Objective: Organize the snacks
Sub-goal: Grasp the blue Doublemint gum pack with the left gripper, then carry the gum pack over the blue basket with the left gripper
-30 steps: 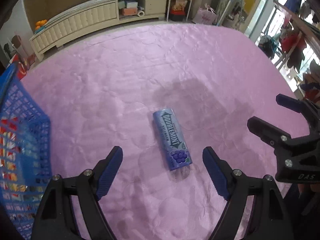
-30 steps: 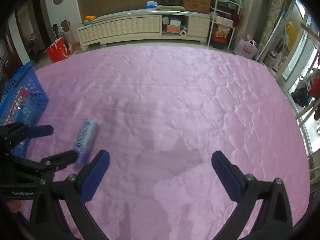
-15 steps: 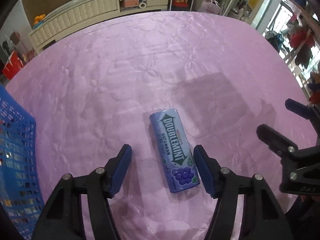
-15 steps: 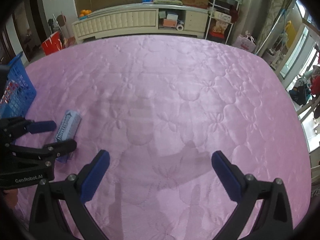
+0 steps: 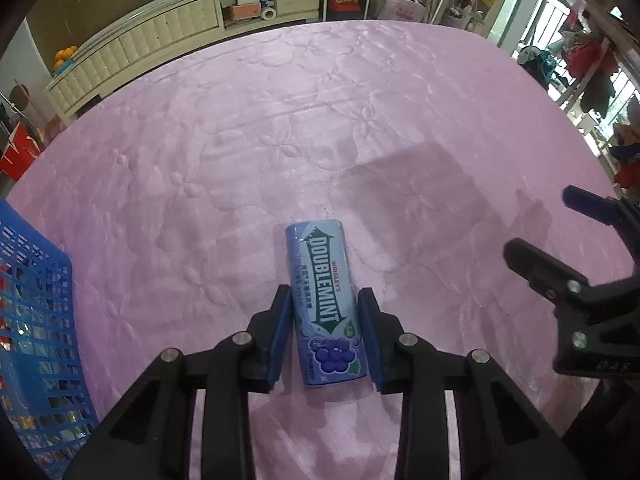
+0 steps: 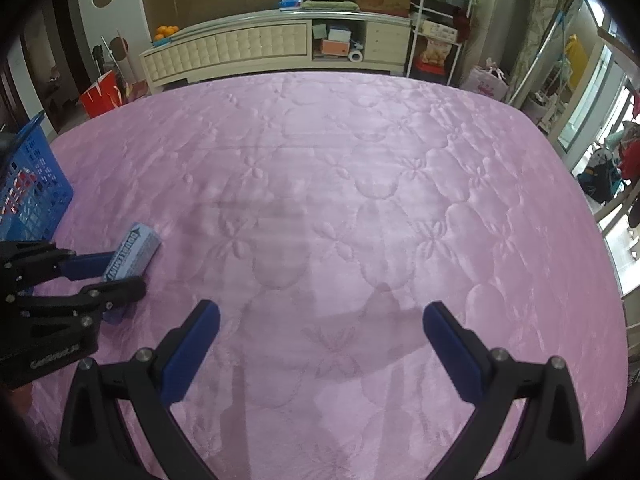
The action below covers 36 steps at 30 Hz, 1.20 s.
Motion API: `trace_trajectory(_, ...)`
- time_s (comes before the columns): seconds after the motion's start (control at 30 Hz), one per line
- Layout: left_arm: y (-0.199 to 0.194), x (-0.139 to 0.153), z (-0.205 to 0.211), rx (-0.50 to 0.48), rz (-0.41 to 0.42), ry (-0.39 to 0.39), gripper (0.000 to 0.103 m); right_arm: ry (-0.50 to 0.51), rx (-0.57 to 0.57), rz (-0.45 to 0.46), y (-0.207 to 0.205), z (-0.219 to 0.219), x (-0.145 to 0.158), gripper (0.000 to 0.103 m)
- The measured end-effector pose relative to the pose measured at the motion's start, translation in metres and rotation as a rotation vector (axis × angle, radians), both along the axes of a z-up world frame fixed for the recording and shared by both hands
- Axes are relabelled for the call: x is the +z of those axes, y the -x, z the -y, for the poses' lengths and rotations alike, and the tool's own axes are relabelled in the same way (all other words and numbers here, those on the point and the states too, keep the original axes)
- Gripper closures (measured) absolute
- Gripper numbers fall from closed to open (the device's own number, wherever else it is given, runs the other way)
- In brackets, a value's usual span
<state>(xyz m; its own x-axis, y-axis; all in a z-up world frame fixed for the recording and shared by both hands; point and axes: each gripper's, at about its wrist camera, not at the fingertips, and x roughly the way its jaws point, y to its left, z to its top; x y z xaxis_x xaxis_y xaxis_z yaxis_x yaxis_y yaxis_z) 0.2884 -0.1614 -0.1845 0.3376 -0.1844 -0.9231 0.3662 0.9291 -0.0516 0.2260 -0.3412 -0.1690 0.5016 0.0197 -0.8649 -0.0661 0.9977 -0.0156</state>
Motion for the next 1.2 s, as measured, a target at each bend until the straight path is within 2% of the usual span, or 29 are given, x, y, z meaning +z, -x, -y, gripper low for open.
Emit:
trace_trajectory(0.1,0.013,0.010,-0.010,-0.004,0.018,0.026,0.072,-0.014,-0.004,-0.011,0.002,-0.003,0.001,0.000)
trace_trajectory(0.27,0.034,0.037,-0.030,0.004,0.071,0.058,0.072,-0.018,-0.008,0.021,0.012,-0.015,0.024,0.000)
trace_trajectory(0.6,0.067,0.095,-0.075,0.031,0.185,0.161,0.072,0.009,0.056,0.132,0.031,-0.054,0.092,0.000)
trace_trajectory(1.0,0.105,0.161,-0.153,0.079,0.333,0.144,0.072,-0.019,0.142,0.203,0.045,-0.117,0.137,0.000)
trace_trajectory(1.2,0.118,0.181,-0.197,0.125,0.382,0.115,0.072,-0.037,0.224,0.218,0.049,-0.162,0.149,0.000)
